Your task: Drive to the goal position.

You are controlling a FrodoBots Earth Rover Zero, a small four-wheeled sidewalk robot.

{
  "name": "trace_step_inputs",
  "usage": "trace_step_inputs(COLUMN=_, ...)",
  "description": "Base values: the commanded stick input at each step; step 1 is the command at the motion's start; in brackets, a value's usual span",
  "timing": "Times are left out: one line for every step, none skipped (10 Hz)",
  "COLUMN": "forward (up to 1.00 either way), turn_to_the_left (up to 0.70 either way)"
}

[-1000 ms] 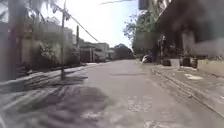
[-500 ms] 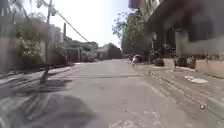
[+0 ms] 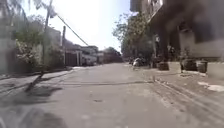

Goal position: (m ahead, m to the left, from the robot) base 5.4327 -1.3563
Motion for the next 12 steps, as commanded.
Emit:
trace_step_inputs(forward=1.00, turn_to_the_left=0.09)
trace_step_inputs(forward=1.00, turn_to_the_left=0.09)
trace_step_inputs(forward=1.00, turn_to_the_left=0.06)
trace_step_inputs(forward=1.00, turn_to_the_left=-0.31)
trace_step_inputs(forward=1.00, turn_to_the_left=-0.31)
trace_step_inputs(forward=1.00, turn_to_the_left=-0.31)
trace_step_inputs(forward=1.00, turn_to_the_left=-0.31)
trace_step_inputs(forward=1.00, turn_to_the_left=-0.31)
trace_step_inputs(forward=1.00, turn_to_the_left=-0.31)
trace_step_inputs(forward=1.00, turn_to_the_left=-0.31)
trace_step_inputs(forward=1.00, turn_to_the_left=-0.31)
trace_step_inputs(forward=1.00, turn_to_the_left=-0.31)
